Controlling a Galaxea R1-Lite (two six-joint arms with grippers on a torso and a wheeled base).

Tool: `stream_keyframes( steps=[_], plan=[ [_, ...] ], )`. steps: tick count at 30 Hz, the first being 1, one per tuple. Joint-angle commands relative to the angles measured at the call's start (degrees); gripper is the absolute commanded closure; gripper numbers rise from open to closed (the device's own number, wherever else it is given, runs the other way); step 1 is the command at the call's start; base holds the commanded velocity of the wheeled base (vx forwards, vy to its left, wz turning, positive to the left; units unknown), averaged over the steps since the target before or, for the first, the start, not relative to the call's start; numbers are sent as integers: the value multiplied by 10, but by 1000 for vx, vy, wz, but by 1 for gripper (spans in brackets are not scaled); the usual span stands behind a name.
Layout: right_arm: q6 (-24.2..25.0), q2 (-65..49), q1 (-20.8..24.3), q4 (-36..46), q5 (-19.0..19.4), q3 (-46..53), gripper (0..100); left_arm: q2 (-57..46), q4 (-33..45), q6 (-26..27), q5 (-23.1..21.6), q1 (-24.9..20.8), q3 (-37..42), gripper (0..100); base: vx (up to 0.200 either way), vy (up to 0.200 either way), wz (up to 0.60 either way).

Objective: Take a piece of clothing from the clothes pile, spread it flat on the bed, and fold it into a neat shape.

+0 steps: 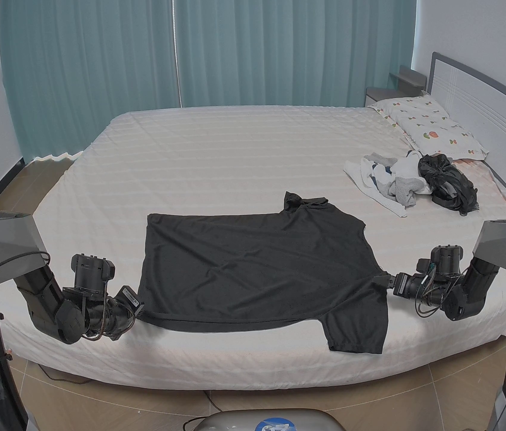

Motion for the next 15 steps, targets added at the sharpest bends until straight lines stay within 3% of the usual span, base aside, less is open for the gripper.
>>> stream_keyframes(
  steps=[1,15],
  plan=[
    [0,-39,-7,-4,15,56,0,1,0,0,0,1,0,100,0,0,0],
    [-7,-26,21,-9,54,110,0,1,0,0,-1,1,0,100,0,0,0]
  ],
)
